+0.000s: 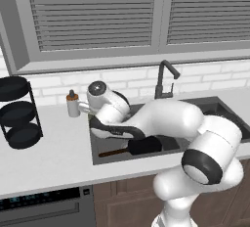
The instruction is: Pick the pan and sponge and place them into the sink. Then turn on the water.
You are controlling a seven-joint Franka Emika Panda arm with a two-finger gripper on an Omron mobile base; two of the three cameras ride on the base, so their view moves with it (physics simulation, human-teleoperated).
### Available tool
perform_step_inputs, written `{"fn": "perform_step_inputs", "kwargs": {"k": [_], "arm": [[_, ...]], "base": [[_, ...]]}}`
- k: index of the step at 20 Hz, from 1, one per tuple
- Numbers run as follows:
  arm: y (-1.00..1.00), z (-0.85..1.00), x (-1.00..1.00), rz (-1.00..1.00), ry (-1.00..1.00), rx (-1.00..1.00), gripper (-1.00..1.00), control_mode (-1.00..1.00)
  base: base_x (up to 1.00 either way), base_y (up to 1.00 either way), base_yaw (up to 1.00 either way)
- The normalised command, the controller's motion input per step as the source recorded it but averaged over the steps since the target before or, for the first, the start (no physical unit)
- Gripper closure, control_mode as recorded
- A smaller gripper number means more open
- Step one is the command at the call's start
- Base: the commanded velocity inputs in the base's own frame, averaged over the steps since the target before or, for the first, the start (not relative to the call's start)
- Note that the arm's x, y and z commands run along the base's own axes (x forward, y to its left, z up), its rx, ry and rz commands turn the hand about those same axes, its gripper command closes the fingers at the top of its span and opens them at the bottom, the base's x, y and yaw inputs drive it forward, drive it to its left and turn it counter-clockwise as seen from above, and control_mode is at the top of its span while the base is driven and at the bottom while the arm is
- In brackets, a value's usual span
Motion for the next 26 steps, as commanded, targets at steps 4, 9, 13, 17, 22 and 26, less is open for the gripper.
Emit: {"fn": "perform_step_inputs", "kwargs": {"k": [4,9,13,17,22,26], "arm": [[-1.0,0.16,-0.16,-0.17,0.09,0.0,1.0,-1.0],[-0.98,0.0,-0.01,-0.17,0.25,0.0,1.0,-1.0],[-0.85,-0.33,0.0,-0.14,0.33,0.01,1.0,-1.0],[-0.46,-0.65,0.0,-0.12,0.1,-0.01,1.0,-1.0],[-0.09,-0.72,0.23,-0.04,0.0,-0.03,1.0,-1.0],[0.0,-0.72,0.47,0.0,-0.03,-0.01,1.0,-1.0]], "base": [[0.0,0.0,0.0],[0.0,0.0,0.0],[0.0,0.0,0.0],[0.0,0.0,0.0],[0.0,0.0,0.0],[0.0,0.0,0.0]]}}
